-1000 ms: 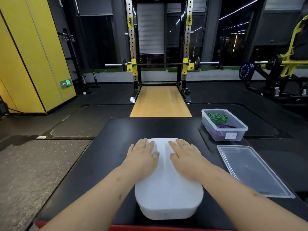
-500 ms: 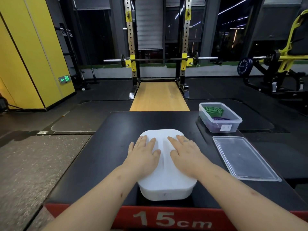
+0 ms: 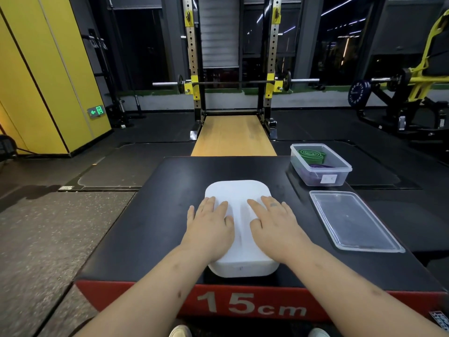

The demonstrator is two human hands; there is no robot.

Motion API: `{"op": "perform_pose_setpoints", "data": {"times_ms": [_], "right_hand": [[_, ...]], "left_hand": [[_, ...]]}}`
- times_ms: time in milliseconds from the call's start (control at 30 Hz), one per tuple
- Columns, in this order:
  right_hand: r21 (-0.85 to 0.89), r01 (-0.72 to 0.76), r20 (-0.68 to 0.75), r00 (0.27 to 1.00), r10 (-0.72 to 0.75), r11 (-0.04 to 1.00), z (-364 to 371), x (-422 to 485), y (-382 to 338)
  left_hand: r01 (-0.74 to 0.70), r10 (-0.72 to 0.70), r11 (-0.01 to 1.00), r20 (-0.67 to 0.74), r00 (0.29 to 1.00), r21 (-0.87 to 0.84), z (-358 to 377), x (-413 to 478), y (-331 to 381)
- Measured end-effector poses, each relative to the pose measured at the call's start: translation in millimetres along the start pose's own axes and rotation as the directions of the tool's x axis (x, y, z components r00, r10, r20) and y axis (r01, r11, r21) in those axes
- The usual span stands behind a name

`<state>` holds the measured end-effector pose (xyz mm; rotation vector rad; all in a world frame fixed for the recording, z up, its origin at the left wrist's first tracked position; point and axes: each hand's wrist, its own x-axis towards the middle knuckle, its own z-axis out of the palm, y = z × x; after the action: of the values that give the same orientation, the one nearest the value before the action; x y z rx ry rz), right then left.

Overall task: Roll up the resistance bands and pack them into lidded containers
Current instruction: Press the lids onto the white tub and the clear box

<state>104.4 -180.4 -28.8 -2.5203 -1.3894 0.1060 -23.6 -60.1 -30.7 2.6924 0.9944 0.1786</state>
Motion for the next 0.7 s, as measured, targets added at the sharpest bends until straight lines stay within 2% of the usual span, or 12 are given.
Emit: {"op": "perform_pose_setpoints", "data": {"times_ms": [333,533,700], "right_hand": [[-0.061,-0.030,-0.029,0.999,0.028,0.998,14.2,-21.0,-18.3],[-0.046,0.028,0.037,0.999,-0.026,0.999,1.6,-18.5,-6.4],[0.007,0.013,0.095,0.995,-0.014,1.000,2.5,-19.2,6.8]], "left_hand": [[0.043,-0.043,0.999,-0.128,0.991,-0.003,14.1,-21.7,15.6],[-0.004,0.004,0.999,-0.004,1.000,0.038,0.6,-19.7,3.1],[-0.011,0.006,0.999,0.105,0.994,0.043,0.8,-14.7,-12.9]]}}
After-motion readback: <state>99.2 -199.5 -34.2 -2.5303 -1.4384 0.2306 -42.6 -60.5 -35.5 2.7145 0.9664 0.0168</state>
